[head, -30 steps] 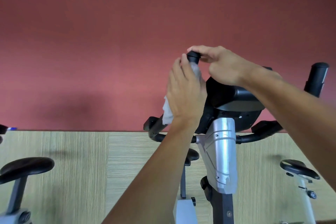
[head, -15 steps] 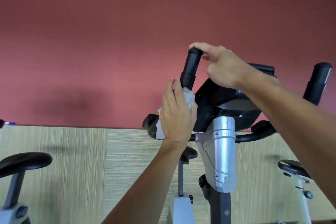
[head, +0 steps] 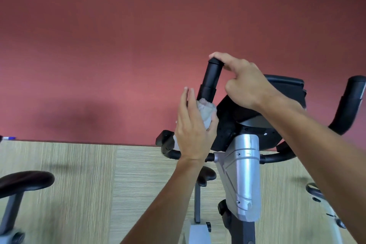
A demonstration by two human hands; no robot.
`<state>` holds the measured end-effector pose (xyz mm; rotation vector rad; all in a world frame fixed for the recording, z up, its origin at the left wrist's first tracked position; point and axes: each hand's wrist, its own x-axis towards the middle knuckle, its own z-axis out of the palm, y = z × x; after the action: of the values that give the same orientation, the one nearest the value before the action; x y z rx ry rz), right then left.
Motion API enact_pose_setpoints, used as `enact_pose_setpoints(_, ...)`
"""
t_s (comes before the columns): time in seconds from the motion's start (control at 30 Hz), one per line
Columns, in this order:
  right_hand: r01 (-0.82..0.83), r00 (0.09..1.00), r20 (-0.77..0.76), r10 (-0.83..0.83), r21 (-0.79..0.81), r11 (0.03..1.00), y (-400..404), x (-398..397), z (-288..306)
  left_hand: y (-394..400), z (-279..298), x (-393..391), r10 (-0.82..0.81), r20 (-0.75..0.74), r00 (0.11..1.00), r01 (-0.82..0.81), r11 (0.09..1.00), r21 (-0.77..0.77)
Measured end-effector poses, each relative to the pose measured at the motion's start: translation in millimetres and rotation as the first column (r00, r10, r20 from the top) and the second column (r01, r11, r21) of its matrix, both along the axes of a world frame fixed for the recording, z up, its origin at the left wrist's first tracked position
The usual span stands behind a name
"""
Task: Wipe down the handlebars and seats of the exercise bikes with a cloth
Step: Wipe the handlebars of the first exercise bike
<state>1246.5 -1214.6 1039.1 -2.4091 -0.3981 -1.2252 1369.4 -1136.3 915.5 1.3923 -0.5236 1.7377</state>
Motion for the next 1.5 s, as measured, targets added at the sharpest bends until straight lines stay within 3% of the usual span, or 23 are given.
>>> enact_pose_setpoints(0.13, 0.006, 1.000, 0.014, -0.006, -0.020, 1.000, 1.0, 3.1, -1.7, 3.4, 46.9, -31.4, -0.104, -0.097, 0.990, 0.109, 0.992, 0.058)
enact_pose_setpoints(0.23, -0.017, 0.999, 0.040, 0.018, -0.021, 1.000, 1.8, 1.1, -0.5, 3.9, 70.6, -39.0, -0.102, -0.065, 0.993, 0.108, 0.991, 0.084)
enact_pose_setpoints(0.43, -0.003, 1.000, -0.018, 0.003, 0.009, 1.000, 3.1, -2.3, 1.0, 7.1, 21.0, -20.3, -0.092, -0.063, 0.994, 0.095, 0.995, 0.044)
enact_pose_setpoints(0.73, -0.011, 1.000, 0.020, 0.012, -0.009, 1.000, -2.5, 6.2, -2.0, 0.9, 61.9, -30.7, -0.071, -0.049, 0.996, 0.073, 0.997, 0.040)
enact_pose_setpoints(1.0, -0.013, 0.998, 0.055, 0.013, 0.005, 1.000, 3.2, 4.4, -9.2, 5.8, 9.1, -0.3, -0.043, 0.018, 0.999, 0.043, 0.999, 0.010)
enact_pose_setpoints(1.17, 0.026, 0.997, 0.077, -0.021, -0.052, 0.998, 0.3, 3.3, -10.4, 6.7, 39.5, -20.2, -0.053, -0.036, 0.998, 0.055, 0.996, 0.073)
enact_pose_setpoints(1.27, 0.040, 0.994, 0.100, -0.033, -0.072, 0.997, -0.2, 6.3, -12.3, 6.7, 61.9, -24.9, -0.089, 0.024, 0.996, 0.087, 0.993, 0.085)
enact_pose_setpoints(1.4, 0.113, 0.993, 0.045, -0.108, -0.115, 0.987, 6.6, -3.7, -12.3, 10.1, 22.7, -6.2, -0.096, 0.069, 0.993, 0.089, 0.992, 0.087)
enact_pose_setpoints(1.5, 0.221, 0.974, 0.004, -0.228, -0.255, 0.941, 8.8, -14.6, -6.5, 22.4, -24.7, 24.6, -0.045, -0.018, 0.999, 0.047, 0.987, 0.151)
